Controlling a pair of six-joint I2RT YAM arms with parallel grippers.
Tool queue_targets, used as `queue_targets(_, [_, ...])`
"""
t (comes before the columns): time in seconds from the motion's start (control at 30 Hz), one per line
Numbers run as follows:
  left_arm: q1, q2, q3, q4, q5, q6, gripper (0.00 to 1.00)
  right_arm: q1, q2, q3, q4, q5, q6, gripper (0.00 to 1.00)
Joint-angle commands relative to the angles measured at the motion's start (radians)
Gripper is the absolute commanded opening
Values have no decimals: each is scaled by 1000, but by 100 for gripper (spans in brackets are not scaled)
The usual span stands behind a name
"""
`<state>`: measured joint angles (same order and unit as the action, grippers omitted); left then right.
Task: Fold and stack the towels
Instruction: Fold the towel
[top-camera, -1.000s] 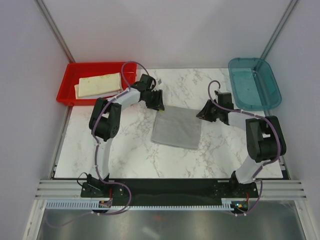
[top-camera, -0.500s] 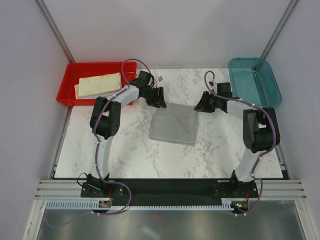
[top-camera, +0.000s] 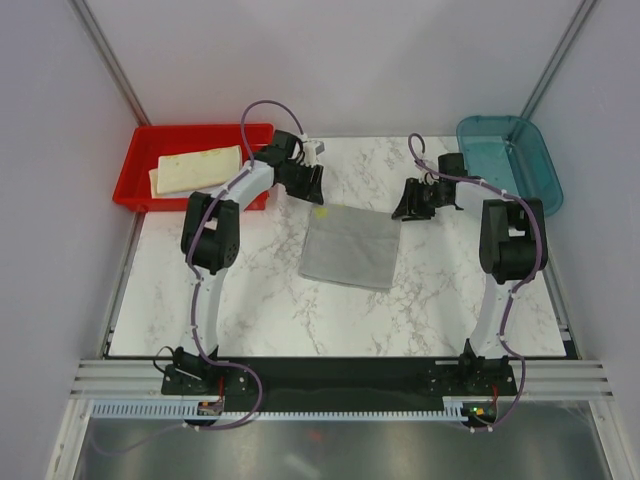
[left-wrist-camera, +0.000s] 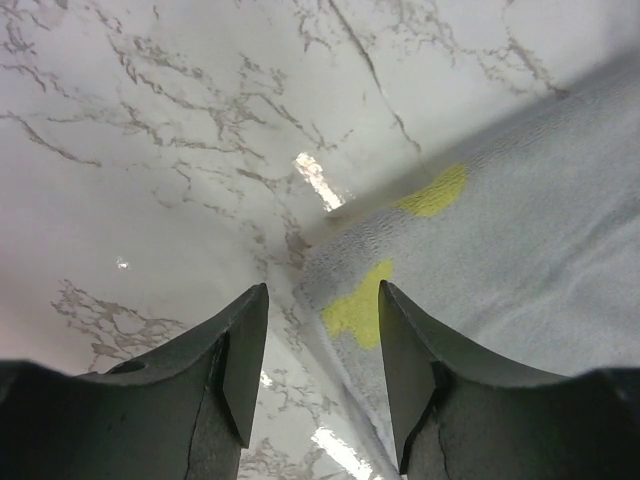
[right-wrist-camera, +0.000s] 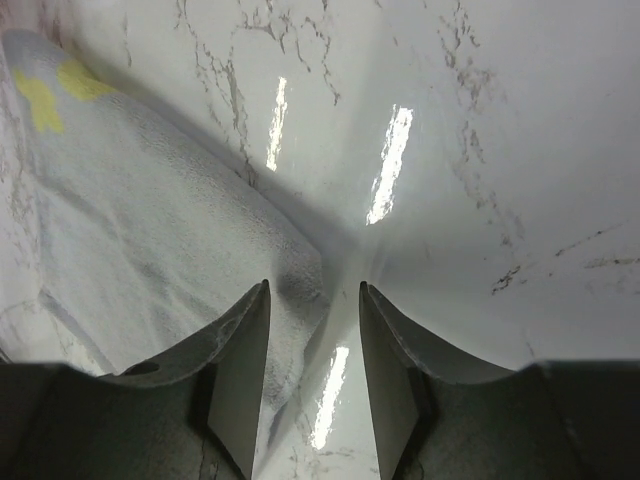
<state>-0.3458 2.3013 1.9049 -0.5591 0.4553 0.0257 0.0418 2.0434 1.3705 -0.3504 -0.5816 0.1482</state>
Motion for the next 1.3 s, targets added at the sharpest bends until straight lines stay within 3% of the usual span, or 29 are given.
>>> queue_targets(0.0, [14,46,46,-35,19,114,55,-6,24,61,-47,-60,-76,48])
queue_targets(0.23, [48,84,103,-47,115,137,56,-28,55,70,-53,-96,-113,48])
queue_targets(0.53, [65,125,167,-90,285,172,49,-36,109,119,-65,-162,-139,41])
queue_targets(0.67, [65,126,169,-105,281,177,48,-36,115,122,-65,-169,-141,37])
queue_targets(0.73, [64,129,178,-113,275,183,54,-36,112,124,-64,-175,-139,35])
queue_targets(0.93, [65,141,203,-153,221,184,54,-36,113,139,-65,-205,-164,24])
queue_targets(1.27, [61,142,217,-202,132,224,58,-36,146,159,-62,-248,-159,20])
